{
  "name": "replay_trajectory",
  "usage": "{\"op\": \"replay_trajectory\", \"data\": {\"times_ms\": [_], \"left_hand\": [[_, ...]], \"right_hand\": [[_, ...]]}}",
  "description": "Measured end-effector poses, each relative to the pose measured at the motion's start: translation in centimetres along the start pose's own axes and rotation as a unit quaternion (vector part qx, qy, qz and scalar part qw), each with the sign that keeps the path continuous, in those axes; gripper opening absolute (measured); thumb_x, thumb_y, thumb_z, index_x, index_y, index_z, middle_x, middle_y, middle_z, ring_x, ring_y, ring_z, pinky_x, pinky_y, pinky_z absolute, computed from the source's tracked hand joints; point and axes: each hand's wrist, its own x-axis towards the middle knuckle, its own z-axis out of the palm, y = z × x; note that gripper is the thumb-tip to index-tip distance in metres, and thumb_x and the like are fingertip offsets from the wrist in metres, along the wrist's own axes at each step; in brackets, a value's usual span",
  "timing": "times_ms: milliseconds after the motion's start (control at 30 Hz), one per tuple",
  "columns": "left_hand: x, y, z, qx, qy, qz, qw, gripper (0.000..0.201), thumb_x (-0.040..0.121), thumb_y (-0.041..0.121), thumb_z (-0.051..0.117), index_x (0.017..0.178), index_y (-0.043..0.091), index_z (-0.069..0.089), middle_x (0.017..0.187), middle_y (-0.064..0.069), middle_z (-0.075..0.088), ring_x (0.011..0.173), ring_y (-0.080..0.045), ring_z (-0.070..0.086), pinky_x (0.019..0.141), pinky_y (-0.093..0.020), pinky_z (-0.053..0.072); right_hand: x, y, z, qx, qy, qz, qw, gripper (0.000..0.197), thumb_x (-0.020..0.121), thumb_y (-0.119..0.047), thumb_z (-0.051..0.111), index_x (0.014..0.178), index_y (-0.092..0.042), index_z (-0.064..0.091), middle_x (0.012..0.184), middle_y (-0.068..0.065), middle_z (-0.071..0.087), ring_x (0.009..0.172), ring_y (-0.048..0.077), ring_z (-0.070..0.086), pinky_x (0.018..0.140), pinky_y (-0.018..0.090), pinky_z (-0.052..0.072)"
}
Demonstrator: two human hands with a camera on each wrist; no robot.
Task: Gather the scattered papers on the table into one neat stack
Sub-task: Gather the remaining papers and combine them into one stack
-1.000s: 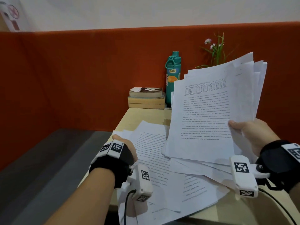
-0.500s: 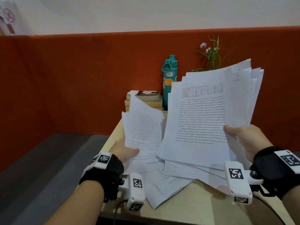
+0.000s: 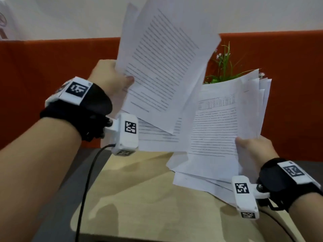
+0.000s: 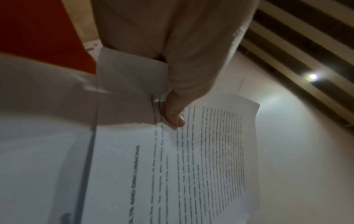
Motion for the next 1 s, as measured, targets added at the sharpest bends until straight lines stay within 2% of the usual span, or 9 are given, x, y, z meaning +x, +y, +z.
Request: {"op": "replay_trajectory", "data": {"times_ms": [200,367,500,567,667,733,833,933,1000], "left_hand": [[-1.6,-2.7,6.4,-0.029,-0.141,-0.104,0.984,0.033,0.086,0.011,0.068,0.118,0.001,0.065,0.114,-0.010,0.067,0.093,-0.019,0.060,0.074,-0.026,0.043],[-3.2,-7.2,10.8,-0.116,-0.193,-0.194,0.955,0.050,0.078,0.028,0.073,0.123,0.010,0.063,0.127,-0.009,0.066,0.113,-0.030,0.062,0.103,-0.046,0.045],[-2.6,-10.4,12.9,-0.126,-0.232,-0.210,0.941,0.096,0.050,0.057,0.085,0.131,0.015,0.053,0.126,-0.004,0.066,0.110,-0.027,0.065,0.099,-0.046,0.049],[-3.8,-8.9,12.4,-0.148,-0.243,-0.199,0.938,0.072,0.069,0.036,0.083,0.130,0.008,0.056,0.126,-0.007,0.066,0.112,-0.028,0.064,0.100,-0.042,0.048],[-5.0,-7.1,11.9,-0.175,-0.204,-0.173,0.948,0.041,0.084,0.005,0.068,0.125,0.001,0.061,0.124,-0.014,0.066,0.112,-0.030,0.063,0.101,-0.042,0.047],[-5.1,-5.9,11.6,-0.201,-0.149,-0.139,0.958,0.035,0.086,0.004,0.065,0.121,0.003,0.061,0.119,-0.012,0.068,0.107,-0.029,0.065,0.096,-0.041,0.050],[-4.5,-4.0,10.9,-0.252,-0.091,-0.087,0.959,0.021,0.088,0.008,0.064,0.107,0.014,0.063,0.108,-0.006,0.069,0.101,-0.025,0.067,0.088,-0.035,0.052],[-3.7,-2.4,10.3,-0.291,-0.042,-0.051,0.954,0.037,0.082,0.021,0.073,0.114,0.018,0.054,0.109,0.000,0.068,0.102,-0.019,0.067,0.088,-0.034,0.053],[-3.5,-2.4,10.2,-0.293,-0.004,-0.051,0.955,0.057,0.070,0.042,0.080,0.112,0.036,0.042,0.112,0.005,0.065,0.108,-0.019,0.063,0.093,-0.038,0.051]], "right_hand": [[-1.8,-0.7,1.8,0.140,-0.077,0.013,0.987,0.025,0.090,-0.002,0.058,0.114,-0.006,0.061,0.090,0.003,0.071,0.063,0.017,0.068,0.049,0.018,0.053],[-1.6,-1.1,2.1,0.102,-0.107,0.003,0.989,0.019,0.084,0.002,0.047,0.094,0.000,0.064,0.061,0.002,0.067,0.046,0.017,0.059,0.047,0.022,0.042],[-1.9,-1.4,2.6,0.116,-0.099,-0.023,0.988,0.023,0.096,-0.018,0.046,0.092,-0.006,0.065,0.087,0.008,0.069,0.073,0.026,0.062,0.064,0.031,0.049],[-2.4,-1.5,2.9,0.204,-0.148,-0.007,0.968,0.047,0.092,-0.051,0.046,0.117,-0.016,0.065,0.109,0.005,0.073,0.096,0.026,0.069,0.085,0.039,0.053],[-2.8,-1.6,3.5,0.178,-0.162,-0.063,0.969,0.050,0.084,-0.045,0.060,0.126,-0.017,0.058,0.117,0.004,0.071,0.102,0.022,0.070,0.084,0.034,0.057],[-2.6,-2.0,3.7,0.092,-0.109,-0.116,0.983,0.038,0.086,-0.016,0.067,0.122,-0.010,0.058,0.116,0.010,0.070,0.094,0.024,0.070,0.083,0.035,0.057],[-2.4,-4.0,3.8,0.119,-0.077,-0.163,0.976,0.032,0.087,-0.007,0.064,0.119,-0.007,0.060,0.104,0.007,0.071,0.076,0.008,0.070,0.069,0.022,0.059],[-2.7,-6.7,4.0,0.153,-0.058,-0.208,0.964,0.013,0.088,-0.019,0.066,0.100,-0.021,0.063,0.091,-0.014,0.067,0.080,-0.002,0.067,0.066,0.011,0.053],[-3.1,-7.5,4.1,0.189,-0.053,-0.223,0.955,0.009,0.086,-0.026,0.068,0.092,-0.028,0.062,0.092,-0.018,0.067,0.084,-0.005,0.065,0.073,0.011,0.052]]}}
